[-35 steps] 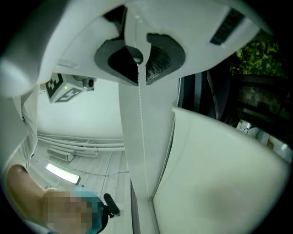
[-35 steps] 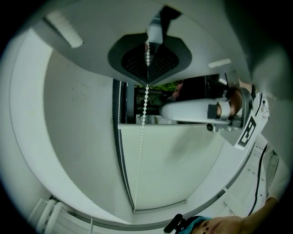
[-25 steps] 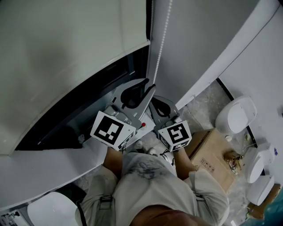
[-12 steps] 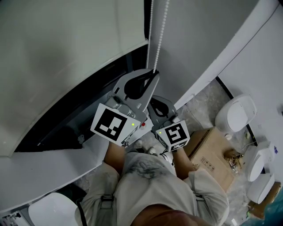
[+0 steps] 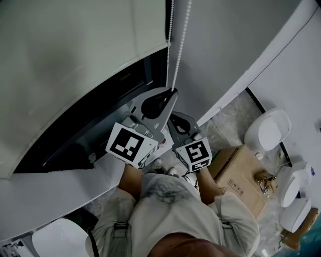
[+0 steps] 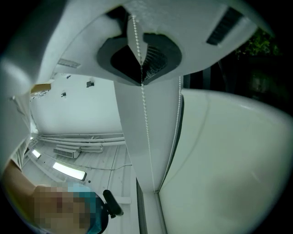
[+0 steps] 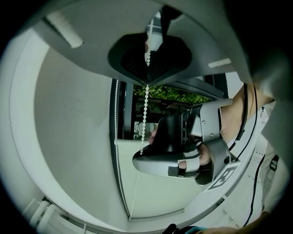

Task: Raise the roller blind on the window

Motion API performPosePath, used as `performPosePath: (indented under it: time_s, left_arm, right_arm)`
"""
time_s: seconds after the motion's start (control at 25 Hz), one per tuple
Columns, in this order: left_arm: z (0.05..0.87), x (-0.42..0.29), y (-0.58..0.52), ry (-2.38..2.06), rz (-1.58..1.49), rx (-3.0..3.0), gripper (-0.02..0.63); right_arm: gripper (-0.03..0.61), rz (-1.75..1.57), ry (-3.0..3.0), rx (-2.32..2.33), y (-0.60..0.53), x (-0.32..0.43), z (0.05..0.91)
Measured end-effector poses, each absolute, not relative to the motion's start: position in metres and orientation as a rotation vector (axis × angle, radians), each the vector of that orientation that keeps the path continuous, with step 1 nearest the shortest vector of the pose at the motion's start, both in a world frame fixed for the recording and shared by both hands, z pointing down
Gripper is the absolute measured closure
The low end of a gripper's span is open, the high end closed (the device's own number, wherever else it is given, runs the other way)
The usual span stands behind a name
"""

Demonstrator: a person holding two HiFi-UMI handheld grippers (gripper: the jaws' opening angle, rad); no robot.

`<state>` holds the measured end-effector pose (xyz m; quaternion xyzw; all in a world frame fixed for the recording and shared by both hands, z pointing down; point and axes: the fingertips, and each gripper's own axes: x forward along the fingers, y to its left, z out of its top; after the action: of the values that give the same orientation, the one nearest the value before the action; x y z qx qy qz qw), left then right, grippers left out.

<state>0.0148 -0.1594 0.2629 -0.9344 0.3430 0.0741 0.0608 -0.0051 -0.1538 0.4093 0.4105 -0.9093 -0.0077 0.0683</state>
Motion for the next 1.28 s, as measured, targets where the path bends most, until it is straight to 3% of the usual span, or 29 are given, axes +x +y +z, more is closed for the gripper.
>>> performPosePath:
  time_s: [1.28]
  left_arm:
    - [0.37, 0.014, -0.164, 1.11, 0.023, -3.011, 0.595]
  right_arm:
    - [0.568, 0.128, -2.583, 1.146, -0.154, -0.01, 0.51]
